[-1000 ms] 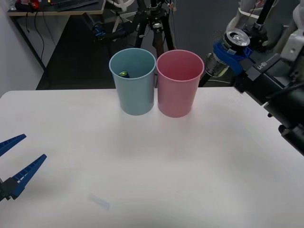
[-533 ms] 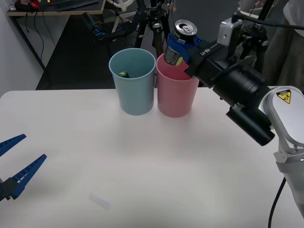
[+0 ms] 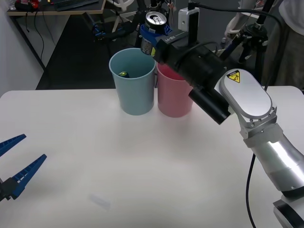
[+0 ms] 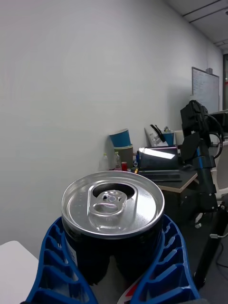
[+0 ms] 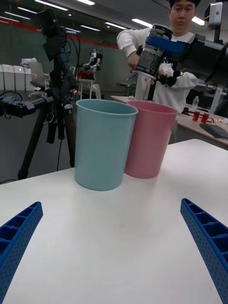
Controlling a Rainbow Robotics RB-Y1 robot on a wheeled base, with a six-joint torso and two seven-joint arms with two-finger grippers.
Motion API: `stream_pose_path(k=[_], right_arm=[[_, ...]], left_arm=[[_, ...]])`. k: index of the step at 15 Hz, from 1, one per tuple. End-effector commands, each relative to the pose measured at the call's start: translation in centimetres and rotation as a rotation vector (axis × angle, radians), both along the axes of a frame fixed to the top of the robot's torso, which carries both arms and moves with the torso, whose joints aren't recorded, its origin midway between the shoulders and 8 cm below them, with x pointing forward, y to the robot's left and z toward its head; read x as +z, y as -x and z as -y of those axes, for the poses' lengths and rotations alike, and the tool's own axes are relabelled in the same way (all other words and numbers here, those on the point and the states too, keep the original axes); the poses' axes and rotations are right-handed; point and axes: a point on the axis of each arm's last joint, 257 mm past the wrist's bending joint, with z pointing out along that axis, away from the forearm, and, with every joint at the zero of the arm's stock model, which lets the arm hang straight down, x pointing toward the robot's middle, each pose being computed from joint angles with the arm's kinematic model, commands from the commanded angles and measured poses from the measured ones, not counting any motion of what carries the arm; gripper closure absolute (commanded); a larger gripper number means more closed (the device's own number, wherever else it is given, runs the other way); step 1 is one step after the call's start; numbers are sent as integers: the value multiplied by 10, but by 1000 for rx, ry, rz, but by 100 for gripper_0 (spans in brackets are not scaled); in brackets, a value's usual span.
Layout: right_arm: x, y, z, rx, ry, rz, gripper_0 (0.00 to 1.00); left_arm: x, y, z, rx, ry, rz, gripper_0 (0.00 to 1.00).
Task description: Grasp the object on the table and drop it into the matching bin: aluminum can to the light blue bin, PET bottle to the pink bin.
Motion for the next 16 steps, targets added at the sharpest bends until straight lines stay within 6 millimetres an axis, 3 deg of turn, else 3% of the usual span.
stream_pose_path(k=[1, 9, 15, 16], right_arm=[[0, -18, -12, -14, 15, -14, 100], [-4, -61, -38, -67, 71, -58, 100], [-13, -62, -56, -59, 94, -71, 100], [-14, -62, -56, -61, 99, -69, 96]], left_arm=[[0, 0, 0, 0, 0, 0, 0], [0, 0, 0, 0, 0, 0, 0], [0, 0, 0, 0, 0, 0, 0], [0, 0, 0, 0, 0, 0, 0]])
